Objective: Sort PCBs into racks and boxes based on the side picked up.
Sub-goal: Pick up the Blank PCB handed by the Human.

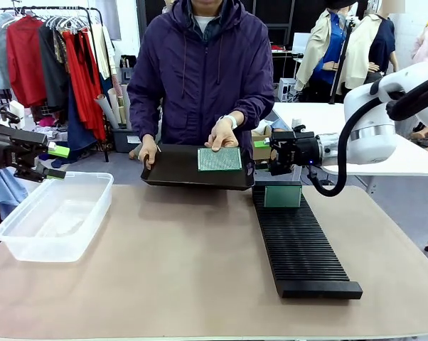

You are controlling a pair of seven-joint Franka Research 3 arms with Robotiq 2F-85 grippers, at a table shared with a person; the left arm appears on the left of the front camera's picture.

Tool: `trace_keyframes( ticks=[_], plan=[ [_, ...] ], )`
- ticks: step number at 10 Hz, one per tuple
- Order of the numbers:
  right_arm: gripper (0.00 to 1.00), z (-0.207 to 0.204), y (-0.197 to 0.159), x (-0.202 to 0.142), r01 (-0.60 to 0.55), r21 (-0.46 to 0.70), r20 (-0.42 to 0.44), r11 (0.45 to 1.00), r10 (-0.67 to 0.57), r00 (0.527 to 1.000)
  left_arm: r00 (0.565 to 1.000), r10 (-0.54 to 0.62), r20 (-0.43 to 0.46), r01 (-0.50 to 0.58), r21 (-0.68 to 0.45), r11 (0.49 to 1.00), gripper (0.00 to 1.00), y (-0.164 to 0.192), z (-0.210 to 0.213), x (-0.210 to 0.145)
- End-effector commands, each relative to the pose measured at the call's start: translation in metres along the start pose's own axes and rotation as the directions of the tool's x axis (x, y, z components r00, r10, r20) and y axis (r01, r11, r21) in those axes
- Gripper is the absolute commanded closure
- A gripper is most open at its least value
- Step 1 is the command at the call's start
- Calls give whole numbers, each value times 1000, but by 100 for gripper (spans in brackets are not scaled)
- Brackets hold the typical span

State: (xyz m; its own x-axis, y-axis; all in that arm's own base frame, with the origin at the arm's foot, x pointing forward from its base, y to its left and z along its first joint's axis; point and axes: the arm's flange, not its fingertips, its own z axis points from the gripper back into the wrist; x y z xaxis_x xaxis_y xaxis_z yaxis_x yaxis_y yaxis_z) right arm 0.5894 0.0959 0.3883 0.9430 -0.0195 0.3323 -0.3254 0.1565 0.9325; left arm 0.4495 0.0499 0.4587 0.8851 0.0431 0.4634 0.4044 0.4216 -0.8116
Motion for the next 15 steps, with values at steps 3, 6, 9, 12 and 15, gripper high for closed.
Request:
trace_keyframes(
  ticks=[3,6,9,12,15],
  plan=[
    [0,-25,-6,18,-71,14,29,997,71,997,1000,-1,2,1,1,1000,0,-1,1,0],
    [0,-39,-9,23,-116,31,9,993,116,993,1000,-1,2,1,1,1000,0,-1,1,0],
    [0,-55,-11,30,-194,55,-8,979,195,981,1000,-1,2,1,1,1000,0,-1,1,0],
    [0,-64,-12,33,-206,74,-32,976,209,977,1000,-1,2,1,1,1000,0,-1,1,0],
    [0,-70,-13,33,-203,73,-64,976,208,976,1000,-1,2,1,1,1000,0,-1,1,0]
  ],
)
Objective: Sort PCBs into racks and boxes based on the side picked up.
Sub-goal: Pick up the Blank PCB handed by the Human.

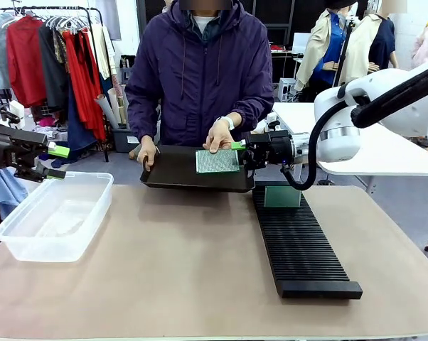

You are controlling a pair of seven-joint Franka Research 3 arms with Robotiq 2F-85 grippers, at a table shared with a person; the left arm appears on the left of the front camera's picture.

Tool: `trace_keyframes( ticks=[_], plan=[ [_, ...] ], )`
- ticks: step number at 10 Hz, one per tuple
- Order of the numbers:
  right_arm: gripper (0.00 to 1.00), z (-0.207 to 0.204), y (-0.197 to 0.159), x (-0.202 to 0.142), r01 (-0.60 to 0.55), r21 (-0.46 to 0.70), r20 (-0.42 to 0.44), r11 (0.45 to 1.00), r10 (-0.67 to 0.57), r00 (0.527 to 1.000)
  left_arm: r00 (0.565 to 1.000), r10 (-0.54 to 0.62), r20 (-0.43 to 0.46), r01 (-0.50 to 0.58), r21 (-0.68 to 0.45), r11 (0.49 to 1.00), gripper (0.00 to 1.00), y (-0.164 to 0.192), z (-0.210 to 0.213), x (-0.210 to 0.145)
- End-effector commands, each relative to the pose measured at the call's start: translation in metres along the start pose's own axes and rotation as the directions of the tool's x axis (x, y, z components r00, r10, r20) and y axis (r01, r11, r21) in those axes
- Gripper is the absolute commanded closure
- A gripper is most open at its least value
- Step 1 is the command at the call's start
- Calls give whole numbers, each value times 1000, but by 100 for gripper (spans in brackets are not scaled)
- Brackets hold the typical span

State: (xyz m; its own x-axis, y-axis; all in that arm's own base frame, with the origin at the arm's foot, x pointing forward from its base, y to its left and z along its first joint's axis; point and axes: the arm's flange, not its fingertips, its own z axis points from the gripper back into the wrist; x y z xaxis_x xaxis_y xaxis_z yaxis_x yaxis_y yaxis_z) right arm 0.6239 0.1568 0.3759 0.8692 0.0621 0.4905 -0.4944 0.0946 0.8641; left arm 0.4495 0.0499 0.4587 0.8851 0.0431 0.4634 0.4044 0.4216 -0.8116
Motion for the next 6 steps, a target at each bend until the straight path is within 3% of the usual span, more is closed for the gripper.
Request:
trace_keyframes(
  ticks=[1,3,6],
  plan=[
    [8,-5,-1,6,-27,8,-12,1000,27,1000,1000,-1,2,1,1,1000,0,-1,1,0],
    [32,-4,-2,4,-21,4,-16,1000,21,1000,1000,-1,2,1,1,1000,0,-1,1,0],
    [85,-5,-2,5,-23,-2,-19,1000,23,1000,1000,-1,2,1,1,1000,0,-1,1,0]
  ],
)
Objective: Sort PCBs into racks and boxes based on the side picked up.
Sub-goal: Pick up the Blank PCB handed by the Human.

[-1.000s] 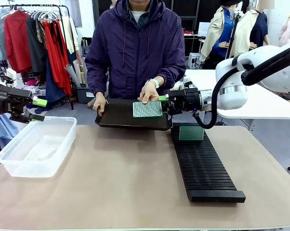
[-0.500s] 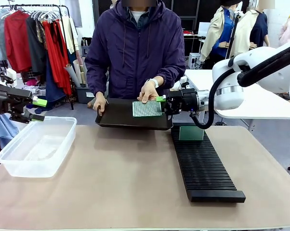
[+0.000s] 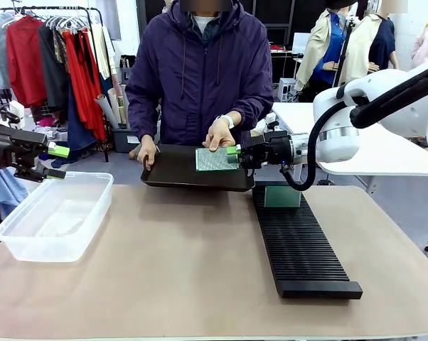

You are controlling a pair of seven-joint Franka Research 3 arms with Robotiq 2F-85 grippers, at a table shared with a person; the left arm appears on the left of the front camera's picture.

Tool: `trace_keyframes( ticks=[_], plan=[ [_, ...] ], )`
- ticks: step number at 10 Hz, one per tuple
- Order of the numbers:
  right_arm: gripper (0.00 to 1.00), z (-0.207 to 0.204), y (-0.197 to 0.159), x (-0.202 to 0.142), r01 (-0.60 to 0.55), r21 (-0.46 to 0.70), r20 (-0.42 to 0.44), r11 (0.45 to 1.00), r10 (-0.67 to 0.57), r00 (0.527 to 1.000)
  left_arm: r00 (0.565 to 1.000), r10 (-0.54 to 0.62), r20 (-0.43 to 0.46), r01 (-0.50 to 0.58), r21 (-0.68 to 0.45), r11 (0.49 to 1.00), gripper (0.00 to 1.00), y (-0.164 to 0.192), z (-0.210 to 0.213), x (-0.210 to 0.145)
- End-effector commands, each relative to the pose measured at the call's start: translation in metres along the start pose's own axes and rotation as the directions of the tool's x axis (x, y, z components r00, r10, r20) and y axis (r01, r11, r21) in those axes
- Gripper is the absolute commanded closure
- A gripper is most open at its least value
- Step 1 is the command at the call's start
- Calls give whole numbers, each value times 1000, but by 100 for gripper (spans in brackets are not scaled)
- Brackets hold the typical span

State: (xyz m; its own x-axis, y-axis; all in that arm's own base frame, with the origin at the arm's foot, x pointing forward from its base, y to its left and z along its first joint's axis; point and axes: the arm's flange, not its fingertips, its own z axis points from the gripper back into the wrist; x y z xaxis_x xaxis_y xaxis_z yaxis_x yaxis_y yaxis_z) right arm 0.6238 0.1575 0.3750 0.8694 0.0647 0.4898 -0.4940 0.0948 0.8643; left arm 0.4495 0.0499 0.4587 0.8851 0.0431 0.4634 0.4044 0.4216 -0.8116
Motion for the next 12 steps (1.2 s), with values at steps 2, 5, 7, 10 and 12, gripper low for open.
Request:
trace_keyframes(
  ticks=[2,5,7,10,12],
  plan=[
    [100,-8,0,7,-18,-6,-14,1000,18,1000,1000,-1,2,1,1,1000,0,-1,1,0],
    [100,-19,0,10,12,-3,-9,1000,-13,1000,1000,-1,2,1,1,1000,0,-1,1,0],
    [100,-24,-1,11,18,-1,-18,1000,-18,1000,1000,-1,2,1,1,1000,0,-1,1,0],
    [100,-22,-4,9,16,-4,-44,1000,-16,999,1000,-1,2,1,1,1000,0,-1,1,0],
    [100,-18,-1,1,9,10,-20,1000,-9,1000,1000,-1,2,1,1,1000,0,-1,1,0]
  ],
)
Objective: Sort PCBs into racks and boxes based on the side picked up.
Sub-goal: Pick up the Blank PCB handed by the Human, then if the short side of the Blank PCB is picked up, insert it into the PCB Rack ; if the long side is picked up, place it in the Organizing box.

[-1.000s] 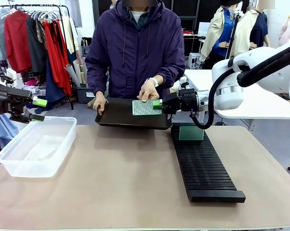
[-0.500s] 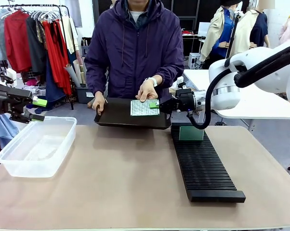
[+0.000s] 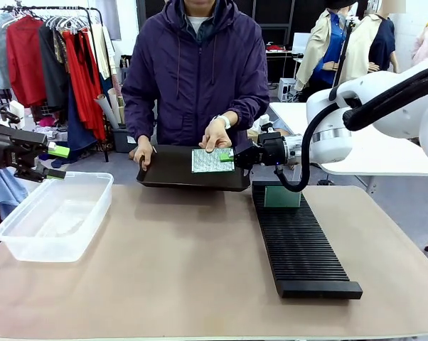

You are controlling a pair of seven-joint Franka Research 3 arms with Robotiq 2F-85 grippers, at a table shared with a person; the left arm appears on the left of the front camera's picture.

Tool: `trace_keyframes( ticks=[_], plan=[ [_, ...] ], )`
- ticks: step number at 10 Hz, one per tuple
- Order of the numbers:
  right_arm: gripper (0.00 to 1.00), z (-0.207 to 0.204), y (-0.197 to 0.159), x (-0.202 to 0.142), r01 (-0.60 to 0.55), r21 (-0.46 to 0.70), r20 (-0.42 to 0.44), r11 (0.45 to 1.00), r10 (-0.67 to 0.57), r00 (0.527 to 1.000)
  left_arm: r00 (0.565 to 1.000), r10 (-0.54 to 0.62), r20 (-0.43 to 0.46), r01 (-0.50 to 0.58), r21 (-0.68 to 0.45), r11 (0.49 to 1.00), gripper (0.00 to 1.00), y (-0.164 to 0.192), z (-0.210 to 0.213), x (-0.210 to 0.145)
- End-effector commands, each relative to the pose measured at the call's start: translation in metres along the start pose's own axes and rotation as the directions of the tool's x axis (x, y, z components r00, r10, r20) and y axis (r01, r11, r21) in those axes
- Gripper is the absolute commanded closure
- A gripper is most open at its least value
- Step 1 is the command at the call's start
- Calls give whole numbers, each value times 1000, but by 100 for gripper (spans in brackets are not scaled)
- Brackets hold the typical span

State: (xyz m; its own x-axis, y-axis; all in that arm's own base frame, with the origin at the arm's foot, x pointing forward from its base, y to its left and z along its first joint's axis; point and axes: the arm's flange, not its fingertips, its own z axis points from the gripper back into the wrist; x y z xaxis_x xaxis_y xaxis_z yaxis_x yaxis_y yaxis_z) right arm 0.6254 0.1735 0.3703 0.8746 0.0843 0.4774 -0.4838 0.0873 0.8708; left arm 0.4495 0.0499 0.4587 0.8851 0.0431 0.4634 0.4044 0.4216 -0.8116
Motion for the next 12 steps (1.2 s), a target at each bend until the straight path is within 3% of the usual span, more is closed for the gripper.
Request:
trace_keyframes(
  ticks=[1,12],
  plan=[
    [100,-1,2,1,-3,2,1,1000,3,1000,1000,-1,2,1,1,1000,0,-1,1,0],
    [100,-1,2,1,-3,2,1,1000,3,1000,1000,-1,2,1,1,1000,0,-1,1,0]
  ],
)
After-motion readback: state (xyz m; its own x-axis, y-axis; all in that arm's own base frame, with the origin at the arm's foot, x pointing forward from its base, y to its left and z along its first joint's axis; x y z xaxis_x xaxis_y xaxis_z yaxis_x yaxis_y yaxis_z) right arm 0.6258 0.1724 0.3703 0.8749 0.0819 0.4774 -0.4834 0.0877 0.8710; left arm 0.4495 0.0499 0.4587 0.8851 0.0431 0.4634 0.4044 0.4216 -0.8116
